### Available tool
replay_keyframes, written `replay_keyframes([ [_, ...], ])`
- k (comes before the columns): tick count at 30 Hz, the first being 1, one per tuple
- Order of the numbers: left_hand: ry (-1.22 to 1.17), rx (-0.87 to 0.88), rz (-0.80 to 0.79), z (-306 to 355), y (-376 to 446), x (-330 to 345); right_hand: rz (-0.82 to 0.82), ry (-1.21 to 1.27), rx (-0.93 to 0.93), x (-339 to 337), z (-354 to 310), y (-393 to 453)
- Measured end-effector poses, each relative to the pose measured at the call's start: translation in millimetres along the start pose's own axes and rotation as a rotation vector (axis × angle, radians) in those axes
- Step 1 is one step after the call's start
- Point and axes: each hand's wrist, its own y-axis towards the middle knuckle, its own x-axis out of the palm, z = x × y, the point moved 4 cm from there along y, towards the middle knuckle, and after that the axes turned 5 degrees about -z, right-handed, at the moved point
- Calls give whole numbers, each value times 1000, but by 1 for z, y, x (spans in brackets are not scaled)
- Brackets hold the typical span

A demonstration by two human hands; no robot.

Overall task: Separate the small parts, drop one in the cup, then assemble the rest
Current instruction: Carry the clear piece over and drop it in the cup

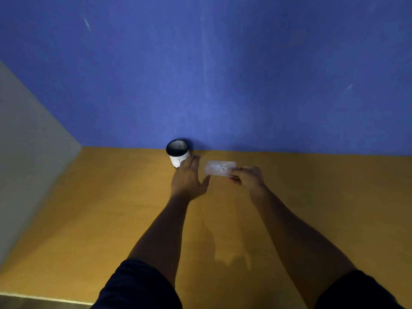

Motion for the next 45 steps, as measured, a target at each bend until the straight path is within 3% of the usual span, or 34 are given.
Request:
replay_keyframes([
  [5, -39, -209, 10, -47, 24, -6, 26, 40, -49, 45, -29, 34],
  [12, 4, -235, -115, -89, 35, 13, 42, -136, -124, 105, -51, 76],
  [15, 9, -233, -142, -98, 36, 22, 36, -366, -174, 130, -59, 84],
  [20, 11, -220, -150, -104, 34, 27, 44, -1037, -474, 164, -73, 81],
  [27, 9, -201, -143, -104, 33, 30, -185, -1537, -681, 200, -68, 79],
  [37, 21, -199, -140, -104, 31, 28, -200, -1585, -827, 197, -73, 60],
  [41, 13, -202, -143, -102, 31, 25, -139, -1408, -797, 185, -75, 60],
  [45, -41, -226, -88, -96, 29, 15, -42, -981, -656, 159, -75, 61],
])
